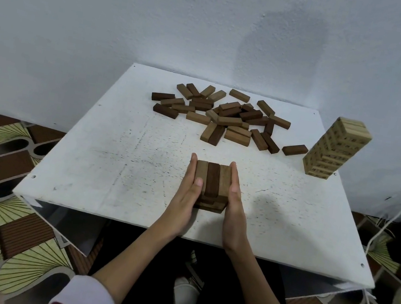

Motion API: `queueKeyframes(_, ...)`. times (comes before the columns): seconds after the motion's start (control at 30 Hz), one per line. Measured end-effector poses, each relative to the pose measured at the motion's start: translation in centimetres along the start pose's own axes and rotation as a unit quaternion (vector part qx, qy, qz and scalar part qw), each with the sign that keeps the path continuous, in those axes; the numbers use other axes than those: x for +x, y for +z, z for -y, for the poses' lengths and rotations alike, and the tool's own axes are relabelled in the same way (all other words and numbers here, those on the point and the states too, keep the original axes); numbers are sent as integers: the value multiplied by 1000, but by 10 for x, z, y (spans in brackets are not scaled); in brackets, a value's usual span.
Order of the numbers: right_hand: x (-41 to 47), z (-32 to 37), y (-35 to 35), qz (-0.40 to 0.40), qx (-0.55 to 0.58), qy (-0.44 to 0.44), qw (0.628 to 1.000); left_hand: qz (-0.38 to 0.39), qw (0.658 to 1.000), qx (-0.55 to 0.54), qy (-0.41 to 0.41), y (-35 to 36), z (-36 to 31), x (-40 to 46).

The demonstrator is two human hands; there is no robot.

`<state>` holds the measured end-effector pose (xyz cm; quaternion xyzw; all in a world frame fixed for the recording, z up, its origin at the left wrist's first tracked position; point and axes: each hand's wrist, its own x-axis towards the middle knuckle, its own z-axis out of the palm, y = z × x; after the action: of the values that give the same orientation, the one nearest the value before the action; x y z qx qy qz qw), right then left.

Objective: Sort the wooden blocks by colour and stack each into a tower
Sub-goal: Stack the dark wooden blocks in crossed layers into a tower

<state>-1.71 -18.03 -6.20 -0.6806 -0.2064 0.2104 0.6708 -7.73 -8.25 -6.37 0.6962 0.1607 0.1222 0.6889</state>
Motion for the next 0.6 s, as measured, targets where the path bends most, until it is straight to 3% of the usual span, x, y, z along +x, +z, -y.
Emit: queueKeyframes(0.6,0,-2,0,5,10,35,999,-3,997,-80,-8,-1,-7,1)
